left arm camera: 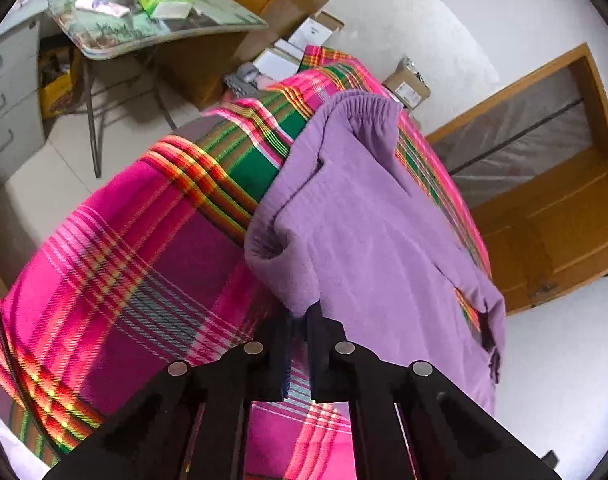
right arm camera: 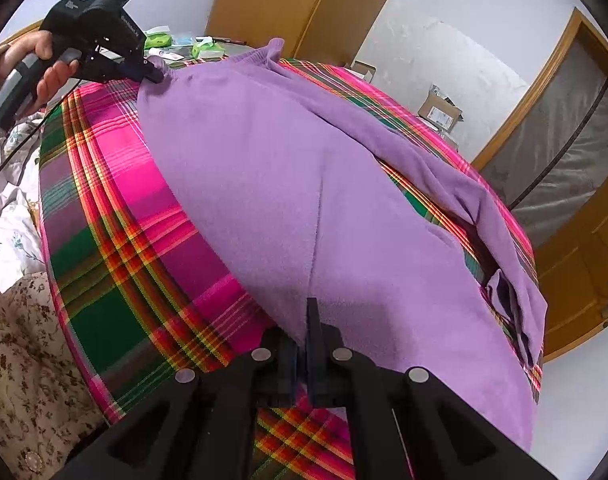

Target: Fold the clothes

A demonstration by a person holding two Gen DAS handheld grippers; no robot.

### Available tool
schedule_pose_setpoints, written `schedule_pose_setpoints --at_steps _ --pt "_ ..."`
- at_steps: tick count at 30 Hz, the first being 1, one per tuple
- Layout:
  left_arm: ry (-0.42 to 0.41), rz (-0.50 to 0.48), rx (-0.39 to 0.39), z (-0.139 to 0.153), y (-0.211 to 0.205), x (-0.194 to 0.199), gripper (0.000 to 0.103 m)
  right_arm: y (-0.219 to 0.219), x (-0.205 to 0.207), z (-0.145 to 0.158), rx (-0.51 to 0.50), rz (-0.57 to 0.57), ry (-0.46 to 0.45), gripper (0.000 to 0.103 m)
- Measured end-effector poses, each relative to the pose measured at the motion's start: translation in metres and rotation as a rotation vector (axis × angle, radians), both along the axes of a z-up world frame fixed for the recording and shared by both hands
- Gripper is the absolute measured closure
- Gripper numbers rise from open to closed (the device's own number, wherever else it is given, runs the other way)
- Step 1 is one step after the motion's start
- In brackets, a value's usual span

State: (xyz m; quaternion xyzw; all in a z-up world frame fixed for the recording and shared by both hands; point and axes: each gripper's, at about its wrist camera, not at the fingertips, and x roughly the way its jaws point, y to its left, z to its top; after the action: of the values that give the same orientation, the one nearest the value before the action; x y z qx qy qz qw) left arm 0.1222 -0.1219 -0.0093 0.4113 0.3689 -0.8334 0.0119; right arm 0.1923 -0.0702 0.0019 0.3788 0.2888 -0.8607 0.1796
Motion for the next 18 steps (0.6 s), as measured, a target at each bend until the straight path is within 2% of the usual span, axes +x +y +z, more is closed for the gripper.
schedule_pose_setpoints --at_steps 8,18 --pt "0.077 -0.01 -0.055 0.027 -0.002 0.024 0.098 0.002 0.013 0.012 -0.009 0.041 -0.002 0.101" --pt "-0.011 -0.021 -0.065 0.002 -0.007 0.039 0.098 0.008 0.014 0.005 -0.001 0.087 -0.076 0.1"
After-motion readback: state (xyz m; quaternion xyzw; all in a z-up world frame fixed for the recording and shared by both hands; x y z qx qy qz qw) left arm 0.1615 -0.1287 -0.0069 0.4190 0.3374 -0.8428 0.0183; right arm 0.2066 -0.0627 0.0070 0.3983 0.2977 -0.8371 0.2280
